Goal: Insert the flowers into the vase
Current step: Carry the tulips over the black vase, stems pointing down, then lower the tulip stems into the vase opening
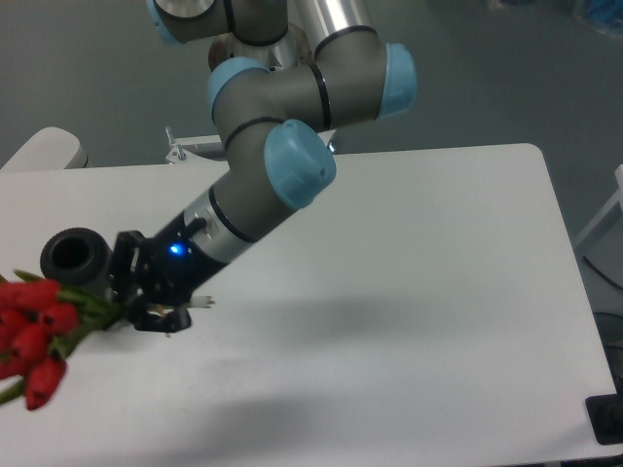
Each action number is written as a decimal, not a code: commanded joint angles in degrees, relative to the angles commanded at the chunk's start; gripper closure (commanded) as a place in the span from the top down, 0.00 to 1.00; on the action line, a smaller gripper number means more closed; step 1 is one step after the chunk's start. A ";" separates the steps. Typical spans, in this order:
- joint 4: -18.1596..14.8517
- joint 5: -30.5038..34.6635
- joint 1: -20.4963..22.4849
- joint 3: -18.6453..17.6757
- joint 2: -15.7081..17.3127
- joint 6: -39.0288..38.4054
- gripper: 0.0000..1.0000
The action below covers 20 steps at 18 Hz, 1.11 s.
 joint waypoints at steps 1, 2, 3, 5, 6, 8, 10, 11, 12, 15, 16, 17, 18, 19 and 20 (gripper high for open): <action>0.88 -2.12 0.26 -1.23 0.79 0.09 0.00; 1.93 -3.70 0.35 -2.11 1.24 0.09 0.00; 2.81 -5.29 0.44 -3.16 1.68 0.09 0.00; 4.83 -8.19 0.09 -5.18 2.82 0.17 0.00; 5.80 -8.90 -0.17 -6.06 3.43 0.09 0.00; 6.34 -8.99 -0.35 -7.56 4.14 0.17 0.00; 6.34 -9.08 -1.58 -7.92 4.84 0.09 0.00; 6.34 -9.08 -1.58 -8.27 5.28 0.09 0.00; 6.43 -9.08 -1.67 -8.70 5.46 0.17 0.00; 6.43 -9.34 -2.11 -10.90 6.16 0.70 0.00; 6.95 -9.69 -2.37 -11.34 6.25 0.61 0.00; 7.91 -9.96 -2.46 -11.52 6.42 0.53 0.00; 8.44 -10.22 -2.63 -12.04 6.43 0.35 0.00; 8.71 -11.18 -3.33 -12.75 6.43 0.35 0.01; 9.06 -12.50 -3.69 -13.88 6.60 0.52 0.01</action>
